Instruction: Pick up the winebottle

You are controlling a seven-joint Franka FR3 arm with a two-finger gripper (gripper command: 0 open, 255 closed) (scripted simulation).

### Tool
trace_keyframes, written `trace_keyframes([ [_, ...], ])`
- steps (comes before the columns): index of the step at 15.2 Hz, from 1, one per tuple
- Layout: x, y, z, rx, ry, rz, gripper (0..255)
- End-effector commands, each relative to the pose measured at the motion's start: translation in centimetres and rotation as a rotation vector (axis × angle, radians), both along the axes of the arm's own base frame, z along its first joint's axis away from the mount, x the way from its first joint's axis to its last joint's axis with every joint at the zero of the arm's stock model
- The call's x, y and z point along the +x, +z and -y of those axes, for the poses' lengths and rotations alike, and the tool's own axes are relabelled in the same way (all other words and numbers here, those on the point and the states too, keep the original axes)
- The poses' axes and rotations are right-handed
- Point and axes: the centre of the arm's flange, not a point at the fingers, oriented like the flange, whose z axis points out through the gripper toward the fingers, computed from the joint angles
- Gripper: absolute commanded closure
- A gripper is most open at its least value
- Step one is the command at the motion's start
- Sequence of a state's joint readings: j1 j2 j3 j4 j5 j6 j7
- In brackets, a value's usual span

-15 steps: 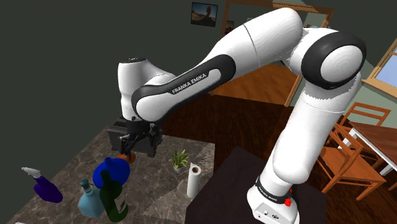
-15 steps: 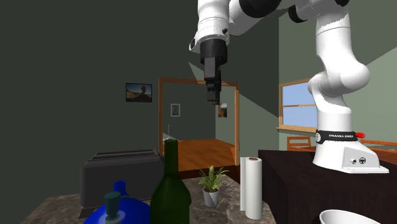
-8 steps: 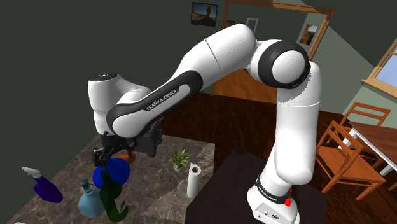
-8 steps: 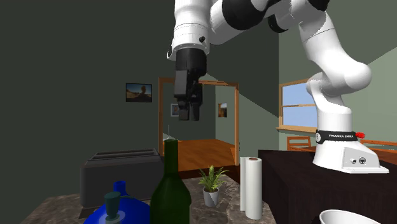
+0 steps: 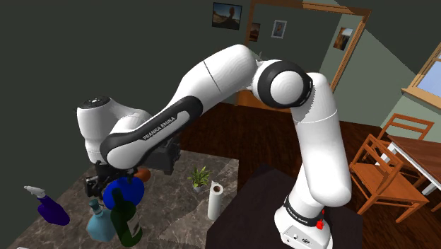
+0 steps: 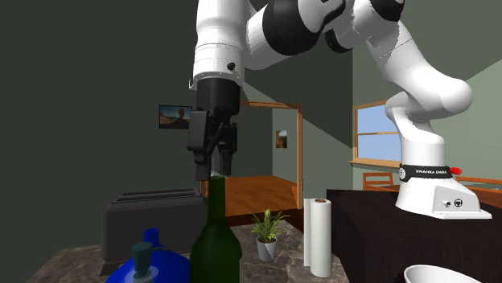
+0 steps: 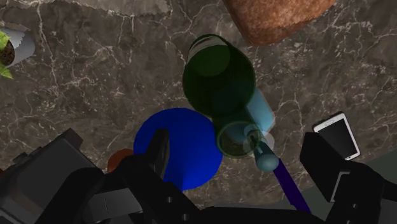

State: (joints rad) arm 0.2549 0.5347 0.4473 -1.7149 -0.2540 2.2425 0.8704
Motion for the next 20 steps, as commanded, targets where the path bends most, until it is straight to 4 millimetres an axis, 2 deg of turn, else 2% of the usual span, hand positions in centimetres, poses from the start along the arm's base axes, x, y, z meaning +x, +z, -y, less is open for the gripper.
trace_keyframes([
  [1,0.0,-1.1,-0.1,0.0,0.0,0.001,0],
  [4,0.0,-3.0,-0.1,0.0,0.0,0.001,0],
  [6,0.0,-3.0,-0.1,0.0,0.0,0.001,0],
  [7,0.0,-3.0,0.0,0.0,0.0,0.001,255],
  [16,0.0,-3.0,-0.1,0.0,0.0,0.001,255],
  [20,0.0,-0.9,-0.1,0.0,0.0,0.001,255],
])
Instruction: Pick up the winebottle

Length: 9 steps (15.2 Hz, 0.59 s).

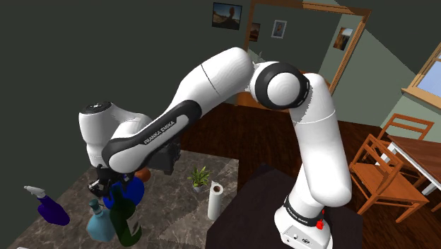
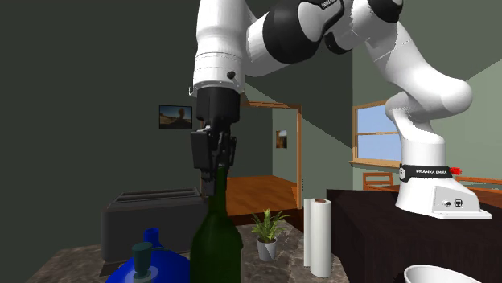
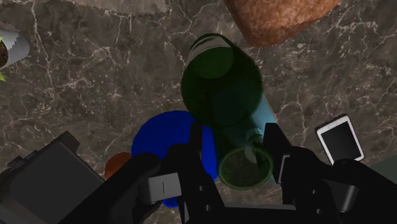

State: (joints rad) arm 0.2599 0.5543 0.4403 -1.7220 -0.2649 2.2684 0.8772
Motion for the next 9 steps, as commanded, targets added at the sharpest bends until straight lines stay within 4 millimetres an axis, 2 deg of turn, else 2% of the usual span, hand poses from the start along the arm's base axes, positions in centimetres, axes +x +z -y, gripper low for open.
trace_keyframes([
  [1,0.0,1.0,-0.1,0.0,0.0,0.0,255],
  [9,0.0,5.2,-0.1,0.0,0.0,0.0,255],
])
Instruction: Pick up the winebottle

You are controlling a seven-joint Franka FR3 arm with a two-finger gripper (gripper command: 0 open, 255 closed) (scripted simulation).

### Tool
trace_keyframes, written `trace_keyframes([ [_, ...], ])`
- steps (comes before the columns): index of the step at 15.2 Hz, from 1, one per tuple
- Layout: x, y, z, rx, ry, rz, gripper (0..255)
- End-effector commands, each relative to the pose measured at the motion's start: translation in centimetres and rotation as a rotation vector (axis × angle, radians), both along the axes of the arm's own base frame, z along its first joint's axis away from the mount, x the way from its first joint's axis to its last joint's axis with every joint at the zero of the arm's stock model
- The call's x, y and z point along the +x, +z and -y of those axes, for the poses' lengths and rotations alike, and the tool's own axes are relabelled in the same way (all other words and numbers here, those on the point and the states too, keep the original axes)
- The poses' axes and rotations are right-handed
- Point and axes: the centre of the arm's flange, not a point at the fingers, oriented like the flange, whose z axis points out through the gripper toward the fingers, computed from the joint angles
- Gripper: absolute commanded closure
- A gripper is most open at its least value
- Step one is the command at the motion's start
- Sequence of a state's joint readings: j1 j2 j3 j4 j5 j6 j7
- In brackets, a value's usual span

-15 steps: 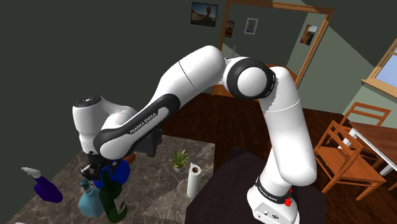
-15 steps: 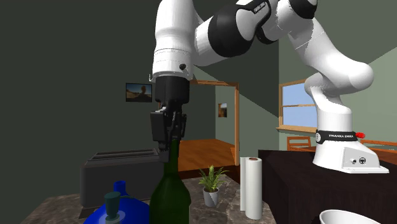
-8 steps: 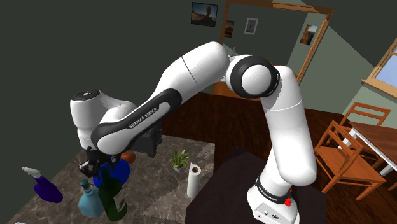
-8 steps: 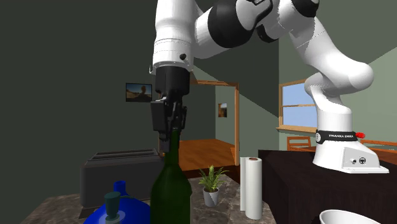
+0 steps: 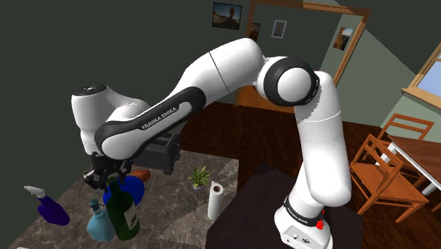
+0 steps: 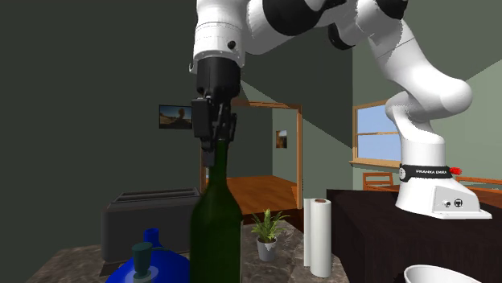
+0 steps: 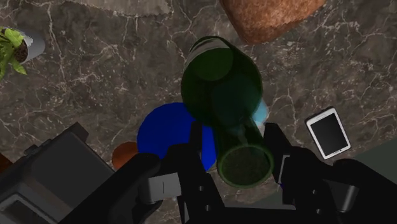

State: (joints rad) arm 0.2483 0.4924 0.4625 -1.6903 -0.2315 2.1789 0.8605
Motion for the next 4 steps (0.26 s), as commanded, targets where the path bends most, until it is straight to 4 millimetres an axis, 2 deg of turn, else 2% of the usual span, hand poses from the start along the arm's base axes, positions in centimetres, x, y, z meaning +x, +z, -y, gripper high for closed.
trace_keyframes([
  [1,0.08,1.07,0.04,0.0,0.0,0.0,255],
  [4,0.08,1.68,0.04,0.0,0.0,0.0,255],
])
